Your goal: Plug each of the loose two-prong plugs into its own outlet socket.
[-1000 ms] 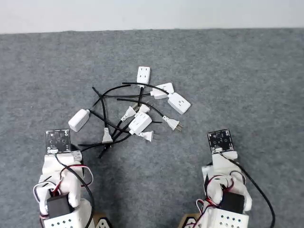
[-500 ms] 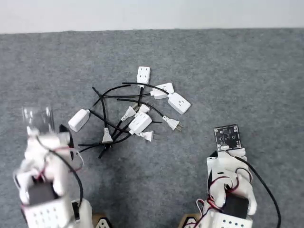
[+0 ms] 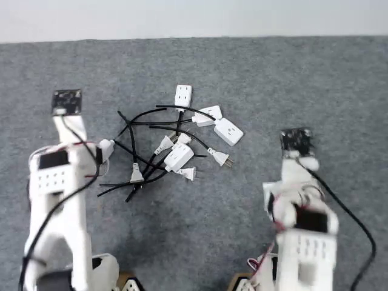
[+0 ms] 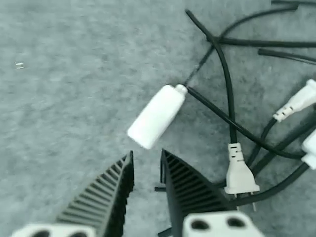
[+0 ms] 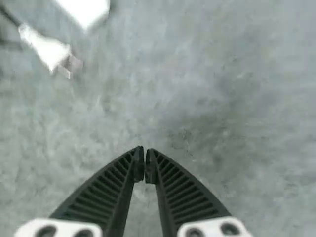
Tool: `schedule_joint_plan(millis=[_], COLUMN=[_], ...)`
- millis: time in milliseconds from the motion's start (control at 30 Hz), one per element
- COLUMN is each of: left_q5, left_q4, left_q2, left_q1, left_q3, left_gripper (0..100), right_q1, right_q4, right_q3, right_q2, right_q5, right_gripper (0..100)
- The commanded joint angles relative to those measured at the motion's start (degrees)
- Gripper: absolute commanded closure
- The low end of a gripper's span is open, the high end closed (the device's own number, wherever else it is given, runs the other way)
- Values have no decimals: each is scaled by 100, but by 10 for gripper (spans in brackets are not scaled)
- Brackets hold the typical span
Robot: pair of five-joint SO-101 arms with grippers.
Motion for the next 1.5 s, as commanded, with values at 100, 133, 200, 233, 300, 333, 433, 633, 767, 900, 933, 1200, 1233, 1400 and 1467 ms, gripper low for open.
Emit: schedule_joint_plan(millis=[100, 133, 200, 233, 300, 333, 433, 633, 767, 900, 933, 1200, 1233, 1400, 1467], left_q5=[35, 35, -35, -202, -510, -615, -897, -1187, -1503, -1582, -1582, -1582, -1582, -1582, -1547], left_q4=[-220, -255, -281, -264, -246, -255, -273, -642, -668, -695, -695, -448, -334, 185, 431], left_q2=[1486, 1714, 2092, 2259, 2488, 2558, 2673, 2673, 2796, 3042, 3121, 3341, 3341, 3314, 3112], left_q1=[237, 220, 211, 211, 211, 211, 202, -167, -281, -255, -229, 26, 62, 193, 185], left_q3=[-1244, -1402, -1675, -1780, -1912, -1930, -1938, -2000, -1965, -1965, -1965, -2141, -2132, -2149, -2176], left_gripper=[818, 799, 780, 780, 780, 780, 780, 780, 780, 780, 780, 995, 990, 988, 988], right_q1=[295, 303, 303, 303, 303, 303, 303, 303, 303, 303, 303, 303, 303, 303, 303], right_q4=[-1226, -1191, -1191, -1191, -1191, -1191, -1200, -1200, -1200, -1200, -1200, -1200, -1200, -1253, -1253], right_q3=[-167, -185, -185, -185, -185, -185, -185, -176, -176, -176, -176, -176, -176, -105, -105], right_q2=[1824, 1842, 1842, 1842, 1859, 1877, 1895, 1895, 1895, 1895, 1895, 1903, 1903, 1886, 1886], right_q5=[167, 167, 167, 167, 167, 167, 167, 44, -44, -62, -62, -62, -62, -62, -62], right_gripper=[972, 950, 893, 869, 847, 850, 863, 864, 863, 863, 864, 865, 865, 865, 865])
